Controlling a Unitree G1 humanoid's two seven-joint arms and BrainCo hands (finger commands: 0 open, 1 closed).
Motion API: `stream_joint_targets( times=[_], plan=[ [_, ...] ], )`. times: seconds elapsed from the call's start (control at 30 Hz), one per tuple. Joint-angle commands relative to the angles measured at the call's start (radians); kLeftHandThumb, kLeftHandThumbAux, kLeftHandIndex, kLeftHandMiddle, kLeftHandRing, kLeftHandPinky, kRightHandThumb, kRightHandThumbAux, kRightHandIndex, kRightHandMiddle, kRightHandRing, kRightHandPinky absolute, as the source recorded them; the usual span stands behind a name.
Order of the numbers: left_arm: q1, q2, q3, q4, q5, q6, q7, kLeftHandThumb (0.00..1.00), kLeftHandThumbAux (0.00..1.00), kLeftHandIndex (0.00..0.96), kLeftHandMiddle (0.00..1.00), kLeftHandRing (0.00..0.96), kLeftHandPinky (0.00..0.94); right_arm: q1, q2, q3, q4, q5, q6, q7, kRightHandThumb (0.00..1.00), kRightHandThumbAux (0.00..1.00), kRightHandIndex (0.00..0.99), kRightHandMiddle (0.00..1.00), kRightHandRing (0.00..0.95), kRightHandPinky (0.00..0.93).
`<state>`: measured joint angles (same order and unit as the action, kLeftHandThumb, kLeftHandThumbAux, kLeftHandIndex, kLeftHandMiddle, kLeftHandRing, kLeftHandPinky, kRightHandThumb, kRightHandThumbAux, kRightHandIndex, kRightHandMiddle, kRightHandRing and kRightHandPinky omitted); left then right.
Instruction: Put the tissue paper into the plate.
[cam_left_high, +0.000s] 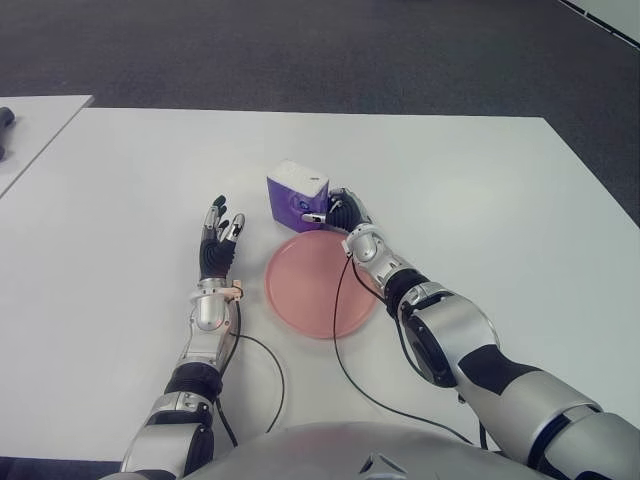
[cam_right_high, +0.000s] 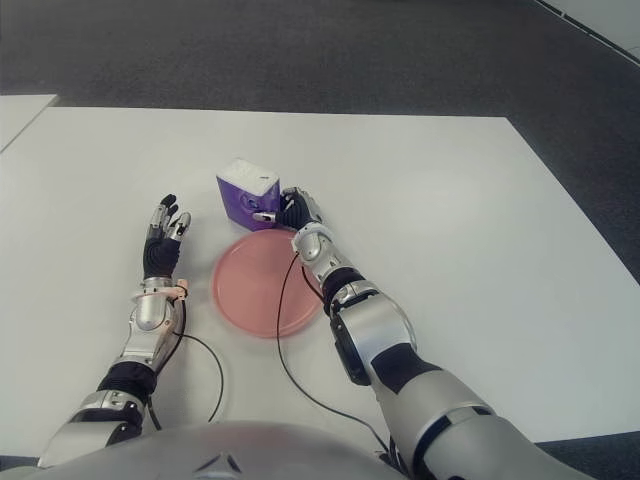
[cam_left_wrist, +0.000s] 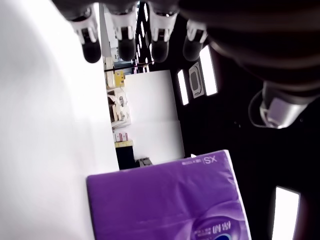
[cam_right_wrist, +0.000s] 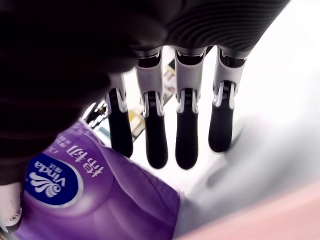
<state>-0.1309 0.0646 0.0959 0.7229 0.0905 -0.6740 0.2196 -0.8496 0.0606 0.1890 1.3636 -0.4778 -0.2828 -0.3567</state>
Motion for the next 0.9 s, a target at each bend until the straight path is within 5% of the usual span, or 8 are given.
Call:
stream_joint_targets(
  times=[0.03, 0.9],
  plan=[
    [0.078, -0.015, -0.014, 0.044, 0.019, 0.024, 0.008, 0.000, 0.372, 0.000, 0.000, 0.000, 0.000, 0.031, 0.008, -0.014, 0.012, 0.022, 0.010, 0.030, 0.889, 0.681, 0.802, 0.880, 0.867, 0.873],
    [0.078, -0.026, -0.013, 0.046, 0.016, 0.015, 0.015, 0.000, 0.382, 0.000, 0.000, 0.000, 0.000, 0.055, 0.023, -0.083, 0.003, 0.092, 0.013, 0.028, 0.988, 0.689, 0.878, 0.896, 0.880, 0.885]
  ],
)
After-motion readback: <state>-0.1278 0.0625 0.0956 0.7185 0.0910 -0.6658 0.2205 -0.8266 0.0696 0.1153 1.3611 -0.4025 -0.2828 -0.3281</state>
